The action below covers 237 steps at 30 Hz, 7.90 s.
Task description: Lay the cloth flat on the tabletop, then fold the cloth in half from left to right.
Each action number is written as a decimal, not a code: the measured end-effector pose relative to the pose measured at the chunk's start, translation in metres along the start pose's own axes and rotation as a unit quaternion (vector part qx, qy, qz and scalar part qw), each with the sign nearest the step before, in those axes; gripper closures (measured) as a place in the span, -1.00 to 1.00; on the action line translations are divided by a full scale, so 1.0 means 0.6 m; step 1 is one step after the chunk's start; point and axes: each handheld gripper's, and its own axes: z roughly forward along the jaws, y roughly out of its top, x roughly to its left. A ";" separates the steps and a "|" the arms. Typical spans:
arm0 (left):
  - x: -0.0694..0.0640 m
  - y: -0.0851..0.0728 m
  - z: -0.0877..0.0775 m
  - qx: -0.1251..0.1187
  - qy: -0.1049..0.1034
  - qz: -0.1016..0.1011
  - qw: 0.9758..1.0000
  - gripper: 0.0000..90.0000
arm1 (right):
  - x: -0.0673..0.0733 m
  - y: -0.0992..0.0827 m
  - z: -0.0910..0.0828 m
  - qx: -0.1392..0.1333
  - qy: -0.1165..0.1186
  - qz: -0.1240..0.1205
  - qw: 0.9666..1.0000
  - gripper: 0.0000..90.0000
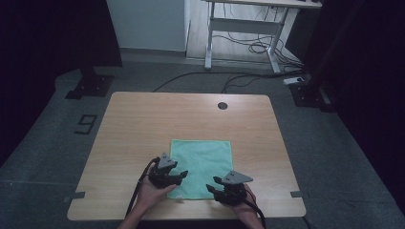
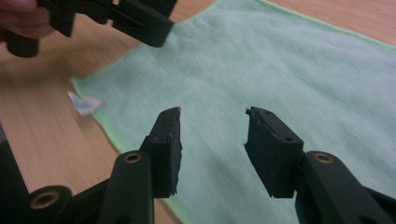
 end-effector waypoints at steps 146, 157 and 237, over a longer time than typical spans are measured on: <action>0.176 0.093 0.089 0.030 0.036 -0.104 0.993 1.00 | 0.156 0.043 0.157 0.053 0.077 -0.079 0.993 0.91; 0.168 0.116 0.059 0.011 0.033 -0.094 0.995 1.00 | 0.153 0.054 0.135 0.011 0.082 -0.061 0.995 0.96; 0.181 0.190 -0.012 0.002 0.063 -0.089 0.994 1.00 | 0.184 0.111 0.092 -0.113 0.136 -0.038 0.984 0.96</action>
